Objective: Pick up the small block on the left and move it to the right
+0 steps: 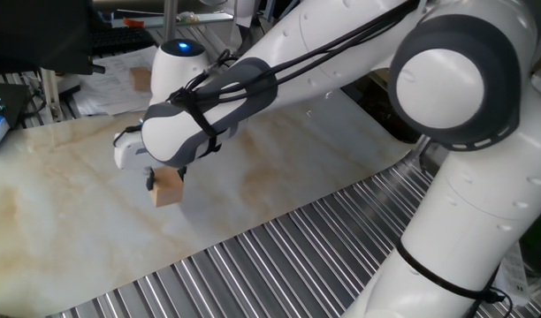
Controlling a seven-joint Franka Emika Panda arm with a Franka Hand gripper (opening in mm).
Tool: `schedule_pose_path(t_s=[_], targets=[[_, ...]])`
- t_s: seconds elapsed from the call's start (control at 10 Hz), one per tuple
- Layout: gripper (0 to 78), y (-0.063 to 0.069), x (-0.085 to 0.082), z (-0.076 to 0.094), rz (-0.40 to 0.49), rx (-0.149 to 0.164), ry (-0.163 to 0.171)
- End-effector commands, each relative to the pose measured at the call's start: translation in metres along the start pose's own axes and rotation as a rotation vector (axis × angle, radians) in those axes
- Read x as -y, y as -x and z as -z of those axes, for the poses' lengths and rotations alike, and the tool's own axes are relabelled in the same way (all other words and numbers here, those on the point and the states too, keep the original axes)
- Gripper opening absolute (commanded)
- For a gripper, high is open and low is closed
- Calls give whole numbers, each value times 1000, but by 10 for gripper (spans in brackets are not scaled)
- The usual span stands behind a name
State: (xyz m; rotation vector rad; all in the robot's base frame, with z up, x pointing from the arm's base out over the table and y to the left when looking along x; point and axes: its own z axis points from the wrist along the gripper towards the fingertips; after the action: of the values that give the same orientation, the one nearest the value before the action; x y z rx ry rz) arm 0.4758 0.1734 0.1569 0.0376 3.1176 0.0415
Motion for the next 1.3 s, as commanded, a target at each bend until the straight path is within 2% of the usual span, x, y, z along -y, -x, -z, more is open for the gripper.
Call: schedule_pose_path(t_s=[0.1, 0.3, 0.9, 1.3], targets=[[13, 8, 0, -5, 38, 19, -15], [13, 10, 1, -6, 53, 18, -33], [13, 7, -1, -11, 46, 15, -31], [13, 6, 3, -16, 53, 17, -27]])
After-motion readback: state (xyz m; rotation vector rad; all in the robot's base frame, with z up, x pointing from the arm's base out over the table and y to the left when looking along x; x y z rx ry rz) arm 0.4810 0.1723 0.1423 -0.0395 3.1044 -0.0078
